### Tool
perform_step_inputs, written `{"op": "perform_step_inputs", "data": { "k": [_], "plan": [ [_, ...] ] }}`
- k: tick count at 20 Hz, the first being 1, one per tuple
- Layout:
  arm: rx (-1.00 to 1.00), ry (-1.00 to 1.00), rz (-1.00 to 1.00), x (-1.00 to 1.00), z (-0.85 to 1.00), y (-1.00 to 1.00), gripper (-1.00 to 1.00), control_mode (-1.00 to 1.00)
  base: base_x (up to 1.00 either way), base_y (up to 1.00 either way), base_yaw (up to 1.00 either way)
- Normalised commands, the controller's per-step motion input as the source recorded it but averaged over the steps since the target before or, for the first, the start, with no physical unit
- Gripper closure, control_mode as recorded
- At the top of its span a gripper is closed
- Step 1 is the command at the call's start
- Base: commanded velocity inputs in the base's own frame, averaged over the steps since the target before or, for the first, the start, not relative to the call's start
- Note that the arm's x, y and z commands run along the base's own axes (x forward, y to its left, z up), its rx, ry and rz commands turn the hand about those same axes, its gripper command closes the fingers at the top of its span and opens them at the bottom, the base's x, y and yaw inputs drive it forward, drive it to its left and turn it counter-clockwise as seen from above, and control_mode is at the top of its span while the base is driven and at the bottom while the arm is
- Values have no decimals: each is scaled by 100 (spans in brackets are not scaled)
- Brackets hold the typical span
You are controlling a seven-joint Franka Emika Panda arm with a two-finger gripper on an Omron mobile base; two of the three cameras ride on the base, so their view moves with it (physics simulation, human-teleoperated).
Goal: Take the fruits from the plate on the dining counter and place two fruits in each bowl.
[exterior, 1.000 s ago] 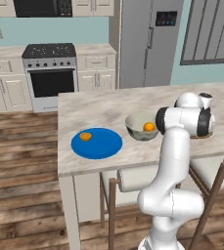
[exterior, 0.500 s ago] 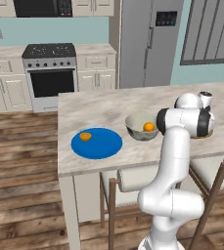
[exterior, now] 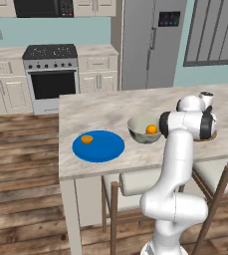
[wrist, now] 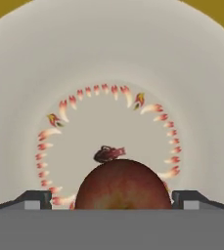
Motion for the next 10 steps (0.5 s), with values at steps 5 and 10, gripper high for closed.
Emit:
{"op": "perform_step_inputs", "data": {
  "k": [5,10],
  "plan": [
    [0,0,0,-7,36,15,-100,-100,0,0,0],
    [0,-2,0,-20,76,41,-100,-100,0,0,0]
  ]
}}
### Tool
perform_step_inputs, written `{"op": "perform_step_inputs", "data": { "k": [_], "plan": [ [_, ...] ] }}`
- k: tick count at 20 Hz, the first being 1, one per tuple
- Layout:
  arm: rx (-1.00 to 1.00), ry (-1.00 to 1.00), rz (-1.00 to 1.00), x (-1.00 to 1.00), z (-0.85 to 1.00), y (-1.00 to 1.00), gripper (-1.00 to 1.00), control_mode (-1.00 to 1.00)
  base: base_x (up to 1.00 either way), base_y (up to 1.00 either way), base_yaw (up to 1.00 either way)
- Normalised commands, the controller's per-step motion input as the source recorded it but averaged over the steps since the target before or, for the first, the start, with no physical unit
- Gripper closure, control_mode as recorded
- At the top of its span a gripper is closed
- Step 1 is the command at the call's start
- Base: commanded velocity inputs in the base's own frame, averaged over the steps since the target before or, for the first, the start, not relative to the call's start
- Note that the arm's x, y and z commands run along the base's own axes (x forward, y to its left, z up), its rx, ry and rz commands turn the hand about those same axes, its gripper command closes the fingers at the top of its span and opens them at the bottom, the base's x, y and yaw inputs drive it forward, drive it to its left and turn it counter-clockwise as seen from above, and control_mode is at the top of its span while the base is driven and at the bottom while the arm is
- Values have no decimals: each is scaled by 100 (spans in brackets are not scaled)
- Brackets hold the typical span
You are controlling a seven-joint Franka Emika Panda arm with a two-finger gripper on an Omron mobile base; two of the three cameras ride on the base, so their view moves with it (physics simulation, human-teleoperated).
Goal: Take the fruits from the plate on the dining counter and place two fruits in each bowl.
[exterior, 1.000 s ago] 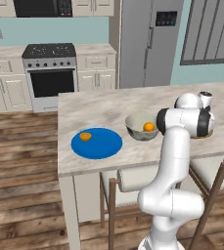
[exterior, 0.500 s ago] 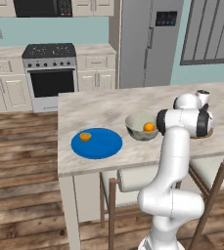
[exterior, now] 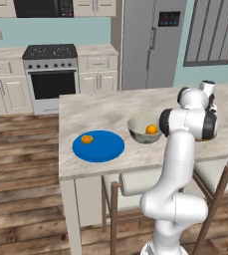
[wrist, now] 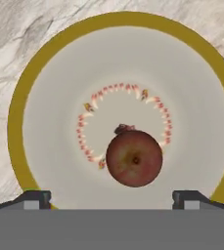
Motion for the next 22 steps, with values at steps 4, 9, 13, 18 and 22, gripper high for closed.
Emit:
{"op": "perform_step_inputs", "data": {
  "k": [4,9,13,18,22],
  "plan": [
    [0,0,0,-41,77,67,-100,-100,0,0,0],
    [0,0,1,-87,49,71,-100,-100,0,0,0],
    [-1,-2,1,-59,70,97,-100,-100,0,0,0],
    [-14,-1,4,-39,25,100,-100,-100,0,0,0],
    [-6,0,15,0,17,100,-100,-100,0,0,0]
  ]
}}
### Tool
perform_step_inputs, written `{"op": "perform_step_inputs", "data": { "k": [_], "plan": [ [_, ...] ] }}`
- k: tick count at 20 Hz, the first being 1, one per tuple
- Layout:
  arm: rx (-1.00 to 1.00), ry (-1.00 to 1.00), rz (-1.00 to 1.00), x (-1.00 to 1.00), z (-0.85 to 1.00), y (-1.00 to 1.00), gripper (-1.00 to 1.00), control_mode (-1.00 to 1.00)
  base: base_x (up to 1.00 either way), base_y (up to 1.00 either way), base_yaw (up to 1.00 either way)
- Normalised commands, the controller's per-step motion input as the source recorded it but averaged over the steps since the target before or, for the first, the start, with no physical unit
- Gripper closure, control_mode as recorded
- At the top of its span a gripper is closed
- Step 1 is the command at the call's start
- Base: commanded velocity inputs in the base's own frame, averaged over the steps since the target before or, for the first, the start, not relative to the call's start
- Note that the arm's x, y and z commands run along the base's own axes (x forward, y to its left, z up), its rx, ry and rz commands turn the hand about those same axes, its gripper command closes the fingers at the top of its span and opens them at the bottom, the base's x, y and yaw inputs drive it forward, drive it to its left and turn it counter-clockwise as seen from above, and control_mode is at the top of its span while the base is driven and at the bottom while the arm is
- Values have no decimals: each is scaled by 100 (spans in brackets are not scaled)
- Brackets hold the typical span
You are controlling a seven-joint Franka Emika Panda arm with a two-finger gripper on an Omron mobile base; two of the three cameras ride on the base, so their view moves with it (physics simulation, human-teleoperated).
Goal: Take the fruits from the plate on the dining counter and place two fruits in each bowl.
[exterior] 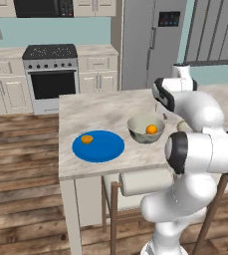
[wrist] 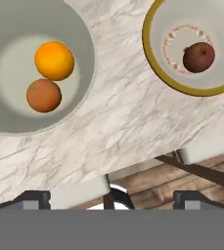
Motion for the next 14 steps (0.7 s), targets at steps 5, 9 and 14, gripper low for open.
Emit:
{"op": "perform_step_inputs", "data": {
  "k": [5,9,14],
  "plan": [
    [0,6,19,10,17,100,-100,-100,0,0,0],
    [7,20,25,33,30,100,-100,-100,0,0,0],
    [23,23,29,10,11,86,-100,-100,0,0,0]
  ]
}}
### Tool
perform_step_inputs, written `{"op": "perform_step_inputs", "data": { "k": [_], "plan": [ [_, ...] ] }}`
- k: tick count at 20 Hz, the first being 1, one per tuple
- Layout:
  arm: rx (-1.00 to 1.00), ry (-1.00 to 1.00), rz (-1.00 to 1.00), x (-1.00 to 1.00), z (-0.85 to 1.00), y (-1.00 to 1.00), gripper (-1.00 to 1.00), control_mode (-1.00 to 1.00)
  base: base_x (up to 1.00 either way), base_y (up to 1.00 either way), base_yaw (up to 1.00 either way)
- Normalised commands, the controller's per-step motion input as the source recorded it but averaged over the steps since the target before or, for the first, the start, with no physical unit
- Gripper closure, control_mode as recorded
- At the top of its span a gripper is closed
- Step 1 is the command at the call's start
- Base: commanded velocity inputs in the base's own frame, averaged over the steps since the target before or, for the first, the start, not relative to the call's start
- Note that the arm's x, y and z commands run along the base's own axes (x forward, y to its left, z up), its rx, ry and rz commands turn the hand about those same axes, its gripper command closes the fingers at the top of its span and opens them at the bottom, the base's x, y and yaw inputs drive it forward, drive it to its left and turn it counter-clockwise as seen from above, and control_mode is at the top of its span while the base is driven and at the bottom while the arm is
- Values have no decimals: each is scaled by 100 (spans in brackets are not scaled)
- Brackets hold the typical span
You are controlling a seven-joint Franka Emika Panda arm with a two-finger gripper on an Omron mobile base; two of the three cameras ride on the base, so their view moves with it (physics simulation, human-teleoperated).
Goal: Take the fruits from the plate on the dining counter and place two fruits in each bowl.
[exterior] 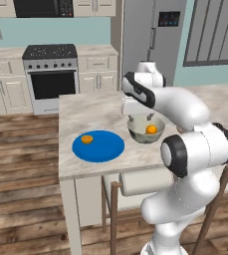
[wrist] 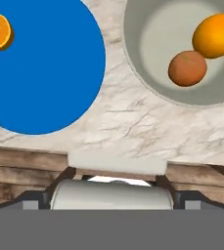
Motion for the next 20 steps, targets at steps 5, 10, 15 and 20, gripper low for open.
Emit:
{"op": "perform_step_inputs", "data": {
  "k": [5,10,15,20],
  "plan": [
    [14,3,14,0,-28,100,-100,-100,0,0,0],
    [-5,-32,-2,7,-19,89,-100,-100,0,0,0],
    [-4,-10,0,48,-53,87,-100,-100,0,0,0],
    [-2,-1,0,64,-39,62,-100,-100,0,0,0]
  ]
}}
